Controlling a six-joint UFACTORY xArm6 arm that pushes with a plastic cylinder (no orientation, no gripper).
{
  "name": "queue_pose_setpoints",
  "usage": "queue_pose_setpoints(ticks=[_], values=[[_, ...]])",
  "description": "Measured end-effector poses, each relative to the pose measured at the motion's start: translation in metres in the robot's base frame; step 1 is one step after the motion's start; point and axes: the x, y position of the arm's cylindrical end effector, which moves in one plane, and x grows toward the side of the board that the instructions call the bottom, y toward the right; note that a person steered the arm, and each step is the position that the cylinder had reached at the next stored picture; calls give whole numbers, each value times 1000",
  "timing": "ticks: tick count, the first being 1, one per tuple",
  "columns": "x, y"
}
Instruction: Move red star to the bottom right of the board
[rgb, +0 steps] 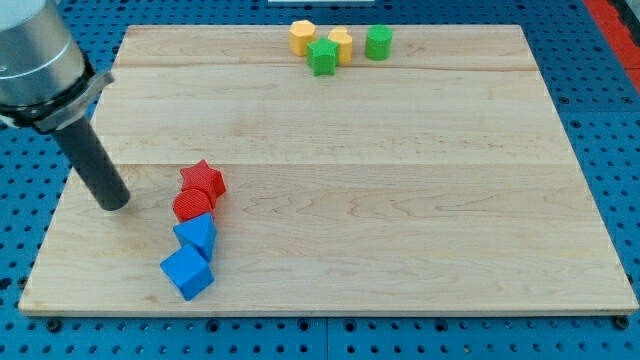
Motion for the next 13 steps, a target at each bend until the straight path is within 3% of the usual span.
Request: queue_pose_setpoints(ticks=[1, 3, 4, 5, 7, 9, 13], values=[[6, 47], [-17, 69], [-20, 127], [-37, 71], [-64, 171], [-18, 299], [-12, 331]])
